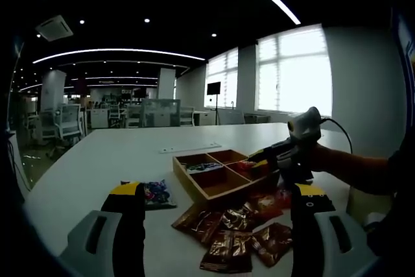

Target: Pick up the scattered marshmallows, QQ candies, Oreo cookies, and mixed nuts on the table and sort them into separate containers

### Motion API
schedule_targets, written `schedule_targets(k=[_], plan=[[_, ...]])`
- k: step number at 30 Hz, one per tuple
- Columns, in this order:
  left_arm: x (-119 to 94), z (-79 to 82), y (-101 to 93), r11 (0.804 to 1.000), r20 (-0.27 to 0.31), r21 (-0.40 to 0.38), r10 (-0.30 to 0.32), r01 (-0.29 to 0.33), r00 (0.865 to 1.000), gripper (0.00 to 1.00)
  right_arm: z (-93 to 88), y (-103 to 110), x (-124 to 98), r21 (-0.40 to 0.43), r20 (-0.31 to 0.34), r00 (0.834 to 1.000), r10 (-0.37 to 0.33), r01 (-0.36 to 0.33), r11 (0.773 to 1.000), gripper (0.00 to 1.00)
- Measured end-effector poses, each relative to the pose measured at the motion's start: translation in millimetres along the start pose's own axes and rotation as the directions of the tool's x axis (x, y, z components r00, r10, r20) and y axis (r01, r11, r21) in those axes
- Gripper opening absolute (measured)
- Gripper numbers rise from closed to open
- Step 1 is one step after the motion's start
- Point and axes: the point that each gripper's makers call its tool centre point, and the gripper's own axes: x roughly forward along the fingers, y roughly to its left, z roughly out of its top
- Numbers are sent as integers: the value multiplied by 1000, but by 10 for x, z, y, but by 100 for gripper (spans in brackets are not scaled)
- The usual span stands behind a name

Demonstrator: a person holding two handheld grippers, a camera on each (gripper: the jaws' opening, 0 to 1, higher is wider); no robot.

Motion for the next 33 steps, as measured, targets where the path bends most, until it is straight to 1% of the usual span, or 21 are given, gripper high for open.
schedule_targets(k=[6, 18, 33], plan=[[-3, 13, 5, 1000, 3, 0, -2, 2, 1000, 97, 1, -2, 4, 18, 4, 1000, 8, -8, 1000, 30], [2, -12, 11, 1000, 1, -4, 0, 0, 1000, 97, -8, -18, 18, 42, 4, 1000, 11, -11, 999, 36], [1, -3, -1, 1000, 3, -3, 1, -1, 1000, 97, 17, -25, -2, 59, 18, 1000, 9, -10, 998, 39]])
